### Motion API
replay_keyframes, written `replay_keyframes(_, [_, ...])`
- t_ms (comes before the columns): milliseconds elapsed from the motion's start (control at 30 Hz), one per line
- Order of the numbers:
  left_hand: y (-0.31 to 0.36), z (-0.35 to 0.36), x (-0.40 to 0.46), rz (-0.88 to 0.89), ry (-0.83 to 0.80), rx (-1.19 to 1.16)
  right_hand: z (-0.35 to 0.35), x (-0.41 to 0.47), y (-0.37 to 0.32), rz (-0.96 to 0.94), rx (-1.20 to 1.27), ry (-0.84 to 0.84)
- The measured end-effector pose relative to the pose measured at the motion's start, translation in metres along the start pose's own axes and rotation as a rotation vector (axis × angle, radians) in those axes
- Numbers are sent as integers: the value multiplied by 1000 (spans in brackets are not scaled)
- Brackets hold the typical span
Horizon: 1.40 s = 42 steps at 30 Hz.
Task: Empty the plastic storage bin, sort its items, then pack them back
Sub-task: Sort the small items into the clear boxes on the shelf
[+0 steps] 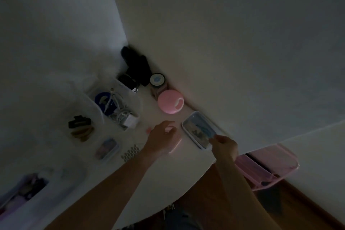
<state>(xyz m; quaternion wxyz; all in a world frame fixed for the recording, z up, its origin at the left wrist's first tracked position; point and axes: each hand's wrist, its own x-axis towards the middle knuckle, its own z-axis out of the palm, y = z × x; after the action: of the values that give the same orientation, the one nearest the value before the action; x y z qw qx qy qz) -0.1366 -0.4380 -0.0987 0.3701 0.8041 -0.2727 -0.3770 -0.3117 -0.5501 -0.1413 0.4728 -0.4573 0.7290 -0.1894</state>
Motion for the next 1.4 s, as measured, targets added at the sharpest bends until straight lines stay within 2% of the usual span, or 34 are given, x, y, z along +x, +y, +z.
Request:
replay_keyframes(33, [-2,-13,-7,20,31,3,2,-15,-8,-58,-10,-21])
replay_keyframes(100, [-11,-48,-28,88,178,-40,19,-56,-27,-196,48,-181])
replay_keyframes(200, [-29,-112,-72,228,559,61,59,-142,-57,-455,57,-523])
replay_keyframes(300, [-72,-185,-121,207,798,272,110,-231,-72,-744,-39,-811])
replay_keyframes(400, [-134,-250,-179,113,922,435,169,-305,-66,-1013,-164,-981])
replay_keyframes(500, [-203,-295,-235,-125,936,552,221,-339,-42,-1258,-338,-1028])
replay_keyframes(567, [-244,-318,-267,-259,887,666,245,-344,-22,-1389,-515,-1007])
replay_keyframes(633, [-279,-334,-296,-353,780,737,258,-339,0,-1630,-635,-816])
replay_keyframes(700, [-312,-343,-317,-389,671,769,263,-334,14,-1911,-609,-590])
replay_keyframes(800, [-343,-341,-329,-386,663,881,268,-336,22,-1904,-530,-522])
replay_keyframes(900, [-352,-335,-324,-340,809,863,273,-342,25,-1876,-572,-443])
replay_keyframes(1033, [-357,-337,-324,-277,886,844,277,-347,24,-1877,-667,-395])
replay_keyframes(1133, [-361,-336,-322,-256,852,872,276,-358,19,-1709,-894,-422])
replay_keyframes(1200, [-363,-337,-319,-275,814,885,284,-367,8,-1494,-1139,-504])
replay_keyframes(1267, [-365,-339,-316,-338,777,898,305,-377,-3,-1321,-1173,-701])
replay_keyframes(1333, [-366,-339,-314,-380,778,897,338,-387,-5,-1361,-1047,-864])
replay_keyframes(1400, [-364,-340,-313,-359,799,882,379,-398,-3,-1461,-1090,-990])
